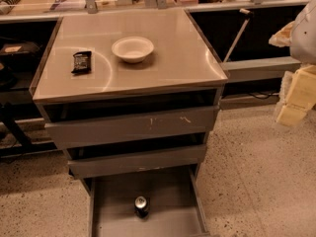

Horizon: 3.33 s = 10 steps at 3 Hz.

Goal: Pick pepsi can from bottom drawer and place on counter

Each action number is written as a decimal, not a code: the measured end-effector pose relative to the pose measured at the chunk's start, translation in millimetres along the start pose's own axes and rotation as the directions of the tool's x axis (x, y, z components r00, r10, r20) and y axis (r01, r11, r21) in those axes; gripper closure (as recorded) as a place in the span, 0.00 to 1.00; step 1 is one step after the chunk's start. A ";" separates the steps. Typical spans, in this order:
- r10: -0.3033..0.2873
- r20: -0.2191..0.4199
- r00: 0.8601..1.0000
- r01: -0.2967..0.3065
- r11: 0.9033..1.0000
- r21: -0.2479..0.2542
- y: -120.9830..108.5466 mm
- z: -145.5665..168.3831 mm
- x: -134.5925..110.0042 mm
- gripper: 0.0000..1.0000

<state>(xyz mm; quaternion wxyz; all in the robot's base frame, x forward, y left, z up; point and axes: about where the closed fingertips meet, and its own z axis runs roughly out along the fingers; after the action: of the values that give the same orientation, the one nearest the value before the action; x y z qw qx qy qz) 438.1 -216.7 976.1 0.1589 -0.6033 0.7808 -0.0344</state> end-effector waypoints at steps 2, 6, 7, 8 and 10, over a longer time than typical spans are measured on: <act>0.004 0.009 1.000 -0.004 1.000 -0.006 8.7 18.0 -6.1 0.00; 0.059 0.085 0.995 -0.039 0.974 -0.221 94.0 209.7 -55.6 0.00; 0.064 0.103 0.993 -0.038 0.971 -0.236 103.8 246.4 -61.6 0.00; 0.082 0.127 0.988 -0.043 0.959 -0.280 123.7 319.6 -76.0 0.00; 0.113 0.142 0.983 -0.059 0.939 -0.338 137.8 395.9 -87.9 0.00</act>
Offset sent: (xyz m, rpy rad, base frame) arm -0.0038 0.0271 -0.0535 0.0292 0.0315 0.0009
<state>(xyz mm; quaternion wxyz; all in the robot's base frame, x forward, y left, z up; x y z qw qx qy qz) 443.9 -41.0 585.5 0.1181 -0.5875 0.7858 0.1530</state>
